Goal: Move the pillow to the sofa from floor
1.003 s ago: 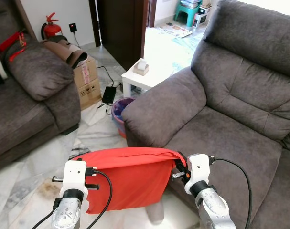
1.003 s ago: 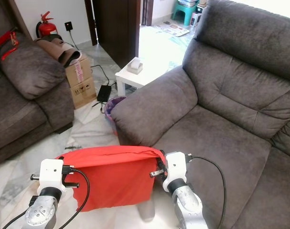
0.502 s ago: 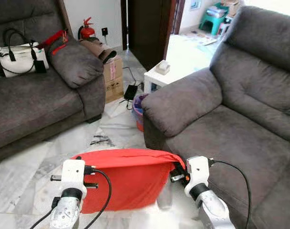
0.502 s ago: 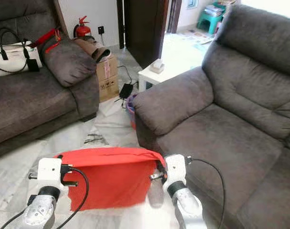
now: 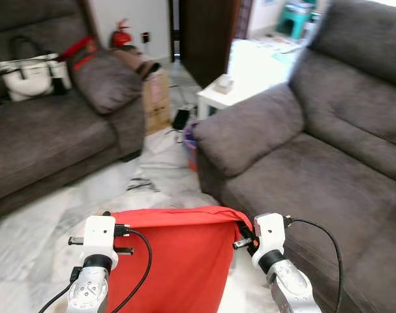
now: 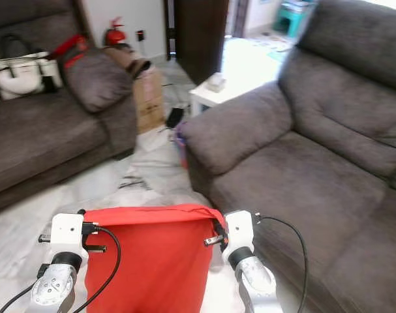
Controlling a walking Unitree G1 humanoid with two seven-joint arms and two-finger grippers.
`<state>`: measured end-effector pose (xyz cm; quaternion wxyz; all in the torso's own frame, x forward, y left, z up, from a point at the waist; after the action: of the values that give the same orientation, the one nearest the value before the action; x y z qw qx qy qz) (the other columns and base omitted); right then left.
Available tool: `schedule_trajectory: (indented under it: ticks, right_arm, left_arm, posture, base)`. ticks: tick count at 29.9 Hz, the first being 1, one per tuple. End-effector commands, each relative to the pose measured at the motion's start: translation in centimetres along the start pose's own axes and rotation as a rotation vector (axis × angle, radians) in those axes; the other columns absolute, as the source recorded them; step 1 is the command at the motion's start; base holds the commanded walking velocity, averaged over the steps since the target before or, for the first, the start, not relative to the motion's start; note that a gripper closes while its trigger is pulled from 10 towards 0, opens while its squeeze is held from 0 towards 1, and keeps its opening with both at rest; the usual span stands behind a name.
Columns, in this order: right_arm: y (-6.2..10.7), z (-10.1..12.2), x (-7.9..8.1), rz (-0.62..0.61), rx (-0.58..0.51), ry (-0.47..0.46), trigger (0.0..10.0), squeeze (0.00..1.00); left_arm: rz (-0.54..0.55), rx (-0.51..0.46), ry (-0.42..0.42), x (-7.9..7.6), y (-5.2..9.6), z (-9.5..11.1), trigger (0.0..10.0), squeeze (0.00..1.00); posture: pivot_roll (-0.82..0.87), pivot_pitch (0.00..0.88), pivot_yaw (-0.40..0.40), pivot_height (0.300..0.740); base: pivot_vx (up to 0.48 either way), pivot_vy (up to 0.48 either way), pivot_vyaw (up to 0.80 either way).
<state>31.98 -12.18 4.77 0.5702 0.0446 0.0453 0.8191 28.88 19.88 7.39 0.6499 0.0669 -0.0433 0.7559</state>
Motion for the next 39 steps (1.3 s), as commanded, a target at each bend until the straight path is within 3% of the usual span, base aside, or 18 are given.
schedule_trajectory:
  ticks: [1,5,15,39]
  right_arm:
    - [0.0,1.1,-1.4,-0.061,-0.048,-0.003,10.0,0.0]
    - [-0.1,1.0,-1.2,-0.054,-0.044,-0.005,10.0,0.0]
    - [0.0,0.9,-1.1,-0.047,-0.036,0.005,10.0,0.0]
    - [-0.4,0.9,-0.4,-0.033,-0.047,0.006,10.0,0.0]
  left_arm:
    - [0.045,-0.043,-0.029,1.4,-0.1,1.0,10.0,0.0]
    - [0.021,-0.062,-0.086,1.3,-0.2,1.3,10.0,0.0]
    - [0.01,-0.068,-0.033,1.1,-0.3,1.5,10.0,0.0]
    - [-0.027,-0.087,-0.071,0.8,-0.7,1.8,10.0,0.0]
  posture:
    - [0.1,0.116,-0.014,0.74]
    - [0.1,0.117,-0.013,0.74]
    - [0.1,0.115,-0.009,0.74]
    - [0.1,0.069,0.004,0.74]
  base:
    - [0.0,0.0,-0.8]
    - [0.0,-0.36,-0.8]
    - [0.0,-0.096,-0.8]
    - [0.0,0.0,-0.8]
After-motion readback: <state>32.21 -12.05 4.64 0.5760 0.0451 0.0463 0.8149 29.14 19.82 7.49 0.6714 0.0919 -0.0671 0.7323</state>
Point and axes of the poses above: a point about 5 cm out from each wrist's last joint towards the gripper, its own y axis pointing back from the gripper into the wrist, its own z axis along the axis of the wrist's last joint, x = y × z, the point moved 3 cm from there along -y, pointing out of the wrist towards the gripper
